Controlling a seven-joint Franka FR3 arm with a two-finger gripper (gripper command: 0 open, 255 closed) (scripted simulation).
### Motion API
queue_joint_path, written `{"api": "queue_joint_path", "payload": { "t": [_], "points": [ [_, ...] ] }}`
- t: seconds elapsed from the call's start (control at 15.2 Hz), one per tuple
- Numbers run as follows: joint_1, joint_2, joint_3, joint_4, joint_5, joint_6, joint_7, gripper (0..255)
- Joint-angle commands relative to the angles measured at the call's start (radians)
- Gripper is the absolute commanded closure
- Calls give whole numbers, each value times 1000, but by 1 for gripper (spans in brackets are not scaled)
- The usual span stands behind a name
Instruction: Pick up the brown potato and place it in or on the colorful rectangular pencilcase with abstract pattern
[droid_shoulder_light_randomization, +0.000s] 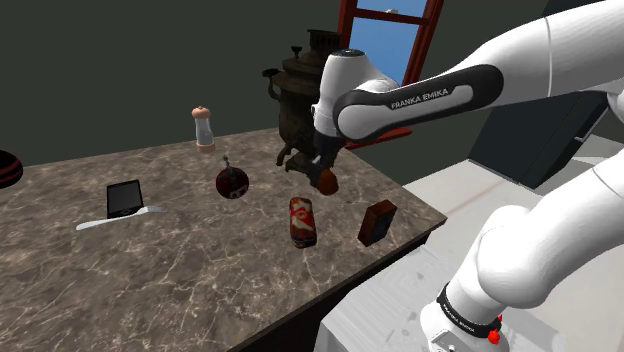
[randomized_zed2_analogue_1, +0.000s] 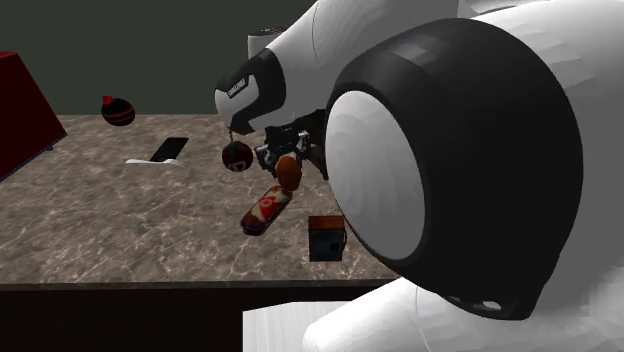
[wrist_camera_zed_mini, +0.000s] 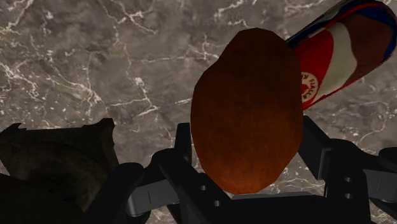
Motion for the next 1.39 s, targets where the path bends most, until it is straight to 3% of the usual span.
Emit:
{"api": "queue_joint_path", "payload": {
  "t": [0.0,0.2,1.12,1.32],
  "points": [
    [19,20,37,28,5,-11,54,255],
    [48,70,97,84,7,-24,142,255],
    [41,161,108,-30,-25,178,180,255],
    [41,160,108,-30,-25,178,180,255]
  ]
}}
